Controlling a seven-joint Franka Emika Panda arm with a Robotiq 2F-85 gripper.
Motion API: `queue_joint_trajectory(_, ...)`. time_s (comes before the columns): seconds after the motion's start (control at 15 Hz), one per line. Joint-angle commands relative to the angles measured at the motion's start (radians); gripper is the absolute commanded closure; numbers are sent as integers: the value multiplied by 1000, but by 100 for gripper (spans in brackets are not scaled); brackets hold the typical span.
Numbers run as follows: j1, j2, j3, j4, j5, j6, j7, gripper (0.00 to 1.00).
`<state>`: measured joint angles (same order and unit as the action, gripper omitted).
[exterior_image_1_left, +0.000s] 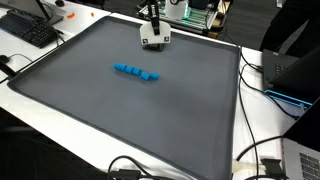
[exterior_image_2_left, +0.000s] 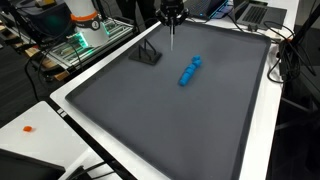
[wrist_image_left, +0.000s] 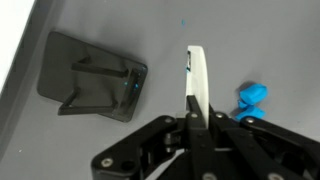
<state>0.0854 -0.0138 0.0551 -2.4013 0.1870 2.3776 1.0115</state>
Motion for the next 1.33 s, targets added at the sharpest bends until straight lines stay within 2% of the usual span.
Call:
queue_joint_trajectory(0.0, -26, -78, -9, -131, 37, 86, 32, 99)
queue_joint_trajectory(0.53, -60, -106, -23, -259, 158, 174, 31, 99)
queue_joint_trajectory(1.27, -50, -78, -12, -331, 212, 323, 29, 99)
